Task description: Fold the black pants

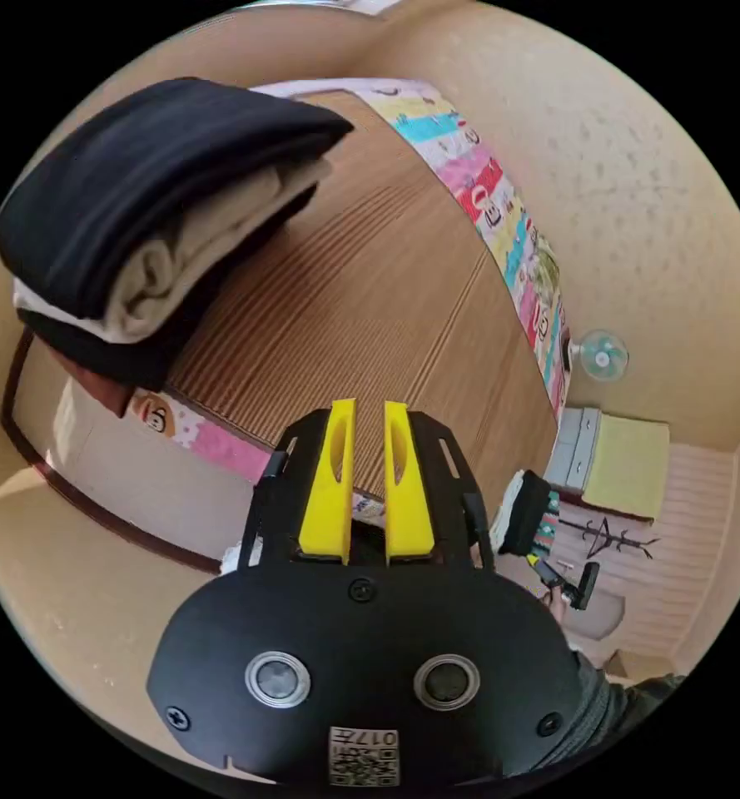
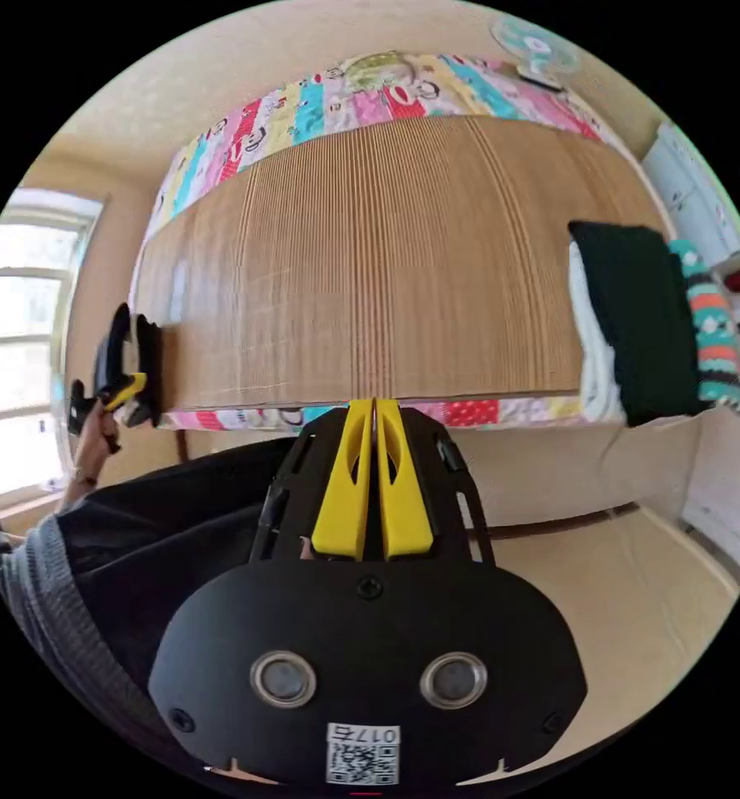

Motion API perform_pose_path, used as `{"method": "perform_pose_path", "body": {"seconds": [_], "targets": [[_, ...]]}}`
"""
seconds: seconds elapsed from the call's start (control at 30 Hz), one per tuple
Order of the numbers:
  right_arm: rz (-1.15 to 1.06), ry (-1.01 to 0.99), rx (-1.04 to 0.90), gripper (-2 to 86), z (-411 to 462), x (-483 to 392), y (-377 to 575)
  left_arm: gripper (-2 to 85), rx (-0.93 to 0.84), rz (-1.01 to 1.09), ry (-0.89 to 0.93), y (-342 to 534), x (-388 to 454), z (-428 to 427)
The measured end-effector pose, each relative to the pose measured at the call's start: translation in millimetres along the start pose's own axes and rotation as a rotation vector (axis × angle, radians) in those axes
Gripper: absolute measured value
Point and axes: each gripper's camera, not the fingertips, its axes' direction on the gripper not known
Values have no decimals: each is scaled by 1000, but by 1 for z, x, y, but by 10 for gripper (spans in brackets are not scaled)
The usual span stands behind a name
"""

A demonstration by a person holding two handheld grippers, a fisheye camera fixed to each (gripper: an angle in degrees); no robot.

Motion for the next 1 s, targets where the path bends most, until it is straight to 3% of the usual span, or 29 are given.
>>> {"method": "perform_pose_path", "body": {"seconds": [0.07,0.13,0.2,0.37,0.43,1.0], "targets": [[187,389,202,4,-53,-7,8,42,-145,91,-29,5,36,44],[301,542,344,3,-87,0,15,15,-148,239,-78,22,77,65],[330,420,398,2,-109,22,20,-3,-135,407,-160,46,122,83],[531,-156,455,3,-117,143,54,-9,-82,503,-221,78,164,103],[574,-245,448,3,-108,180,65,-10,-69,499,-239,87,170,109],[972,-300,218,79,-53,460,76,-10,41,336,-335,174,238,200]]}}
